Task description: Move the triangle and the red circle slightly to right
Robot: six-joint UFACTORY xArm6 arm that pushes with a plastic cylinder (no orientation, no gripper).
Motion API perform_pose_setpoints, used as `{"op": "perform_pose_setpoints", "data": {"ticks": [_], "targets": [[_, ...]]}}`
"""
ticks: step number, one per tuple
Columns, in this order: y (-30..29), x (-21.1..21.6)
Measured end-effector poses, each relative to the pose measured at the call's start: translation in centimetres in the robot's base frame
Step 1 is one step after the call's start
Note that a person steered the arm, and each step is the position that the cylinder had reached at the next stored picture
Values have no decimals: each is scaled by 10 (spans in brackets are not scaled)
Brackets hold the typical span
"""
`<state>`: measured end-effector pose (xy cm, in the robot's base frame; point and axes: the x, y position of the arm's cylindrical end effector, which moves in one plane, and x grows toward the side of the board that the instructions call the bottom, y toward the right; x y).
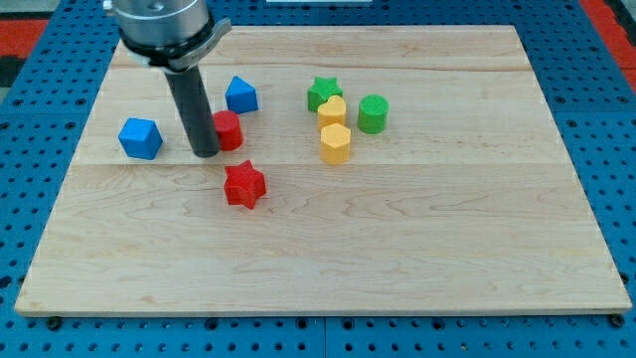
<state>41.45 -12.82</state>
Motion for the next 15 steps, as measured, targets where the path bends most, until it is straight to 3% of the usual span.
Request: {"op": "perform_pose_setpoints", "data": {"ticks": [1,3,5,7,9,12,15], "targets": [[27,-22],[-51,-27],[-6,-70],[51,-71],[-10,-67],[-14,-20],[49,-36]]}}
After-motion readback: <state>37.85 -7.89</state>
